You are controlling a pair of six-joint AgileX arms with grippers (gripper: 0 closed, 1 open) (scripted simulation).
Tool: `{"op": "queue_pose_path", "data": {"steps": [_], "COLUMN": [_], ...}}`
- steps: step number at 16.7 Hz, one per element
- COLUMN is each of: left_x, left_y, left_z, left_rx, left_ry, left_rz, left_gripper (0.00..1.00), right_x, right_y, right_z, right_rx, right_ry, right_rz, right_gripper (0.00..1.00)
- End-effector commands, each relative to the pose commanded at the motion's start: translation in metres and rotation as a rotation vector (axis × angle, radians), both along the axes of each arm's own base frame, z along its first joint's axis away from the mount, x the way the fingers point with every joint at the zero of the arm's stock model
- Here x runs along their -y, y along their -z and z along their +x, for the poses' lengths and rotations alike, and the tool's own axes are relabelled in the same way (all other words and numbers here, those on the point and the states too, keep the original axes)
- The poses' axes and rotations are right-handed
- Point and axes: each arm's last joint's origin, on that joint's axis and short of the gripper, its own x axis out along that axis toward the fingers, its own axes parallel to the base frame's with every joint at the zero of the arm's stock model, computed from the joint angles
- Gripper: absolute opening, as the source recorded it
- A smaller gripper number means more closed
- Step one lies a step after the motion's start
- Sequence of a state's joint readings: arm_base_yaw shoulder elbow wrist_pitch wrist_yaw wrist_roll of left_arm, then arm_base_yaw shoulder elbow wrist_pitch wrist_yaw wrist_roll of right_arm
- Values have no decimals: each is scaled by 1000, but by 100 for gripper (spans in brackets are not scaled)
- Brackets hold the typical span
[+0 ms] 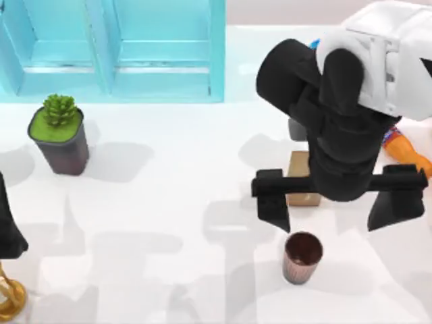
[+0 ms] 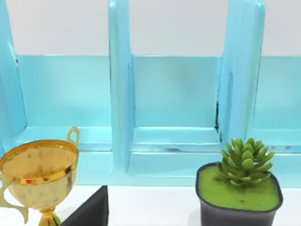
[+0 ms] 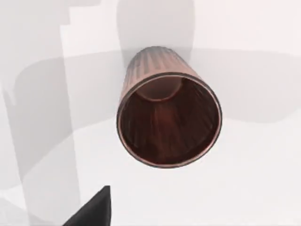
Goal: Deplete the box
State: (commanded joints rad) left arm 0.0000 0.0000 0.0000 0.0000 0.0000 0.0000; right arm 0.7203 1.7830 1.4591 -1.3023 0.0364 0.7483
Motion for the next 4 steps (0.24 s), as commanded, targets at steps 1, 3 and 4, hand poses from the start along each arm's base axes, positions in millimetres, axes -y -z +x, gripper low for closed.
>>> {"op": "queue_pose_path", "data": {"steps": [1, 3, 4], "left_x": [0, 0, 0], "left_y": [0, 0, 0], "left_z": [0, 0, 0], "left_rx": [0, 0, 0], "left_ry": [0, 0, 0], "left_rz": [0, 0, 0], "left_gripper": [100, 100, 100], "right_x": [1, 2, 2], "right_y": [-10, -20, -21], "right_z": [-1, -2, -2], "right_rx": [4, 11, 11], "right_ry": [0, 0, 0], "right_rz": [4, 10, 10], "right_gripper": [100, 100, 100]}}
